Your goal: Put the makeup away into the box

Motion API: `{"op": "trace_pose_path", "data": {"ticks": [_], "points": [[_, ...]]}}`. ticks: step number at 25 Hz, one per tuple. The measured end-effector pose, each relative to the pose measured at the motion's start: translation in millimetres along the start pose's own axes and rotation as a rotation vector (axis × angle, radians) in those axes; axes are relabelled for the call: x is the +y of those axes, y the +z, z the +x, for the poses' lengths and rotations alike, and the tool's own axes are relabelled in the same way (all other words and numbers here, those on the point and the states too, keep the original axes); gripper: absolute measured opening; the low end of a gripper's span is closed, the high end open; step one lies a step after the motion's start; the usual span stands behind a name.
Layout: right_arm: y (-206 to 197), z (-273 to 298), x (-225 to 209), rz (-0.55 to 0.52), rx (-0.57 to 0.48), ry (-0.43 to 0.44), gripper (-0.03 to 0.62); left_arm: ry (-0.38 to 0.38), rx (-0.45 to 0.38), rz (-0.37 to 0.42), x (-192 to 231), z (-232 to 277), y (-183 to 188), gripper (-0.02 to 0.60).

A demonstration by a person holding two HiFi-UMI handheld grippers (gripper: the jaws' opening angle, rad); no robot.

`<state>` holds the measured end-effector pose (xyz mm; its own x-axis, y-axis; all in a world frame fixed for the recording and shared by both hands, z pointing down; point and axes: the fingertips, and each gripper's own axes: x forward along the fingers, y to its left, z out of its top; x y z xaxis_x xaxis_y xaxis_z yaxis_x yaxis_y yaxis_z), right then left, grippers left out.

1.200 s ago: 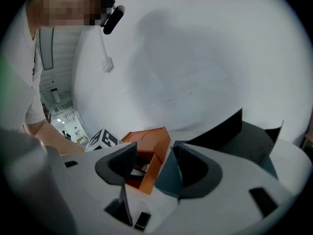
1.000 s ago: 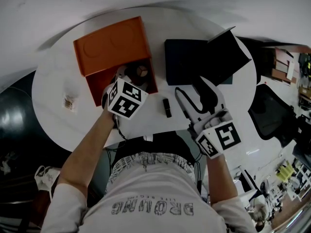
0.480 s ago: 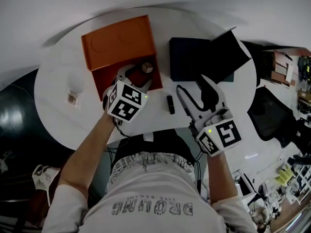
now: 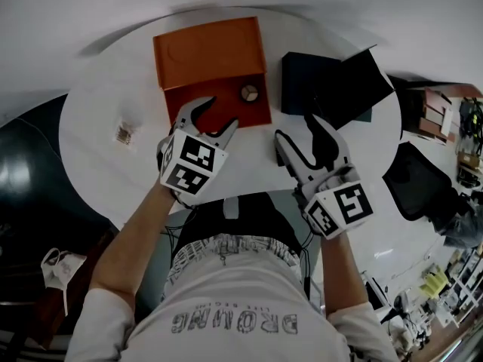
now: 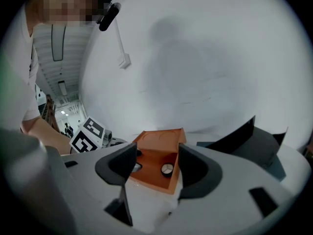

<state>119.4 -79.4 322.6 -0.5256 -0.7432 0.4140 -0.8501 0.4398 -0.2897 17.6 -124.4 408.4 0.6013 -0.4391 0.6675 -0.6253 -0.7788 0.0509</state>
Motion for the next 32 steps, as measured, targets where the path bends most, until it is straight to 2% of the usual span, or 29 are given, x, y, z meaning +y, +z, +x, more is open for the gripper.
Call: {"op": "trace_pose_path", "data": {"ticks": [10, 18, 32], "points": [[-22.6, 26.6, 56.1, -0.058, 0.057, 0.075, 0.278, 0.105, -0.111, -0.085, 35.4, -76.7, -34.7, 0.262], [-57.0, 48.5, 104.5, -0.109, 0.126, 0.163, 0.279, 0.176, -0.145, -0.153, 55.4, -122.8, -74.2, 0.262], [-109.7, 74.5, 158.9, -0.232, 0.261, 0.331, 0.302, 0.246, -0.162, -0.239, 61.4, -163.0, -125.8, 0.262]]}}
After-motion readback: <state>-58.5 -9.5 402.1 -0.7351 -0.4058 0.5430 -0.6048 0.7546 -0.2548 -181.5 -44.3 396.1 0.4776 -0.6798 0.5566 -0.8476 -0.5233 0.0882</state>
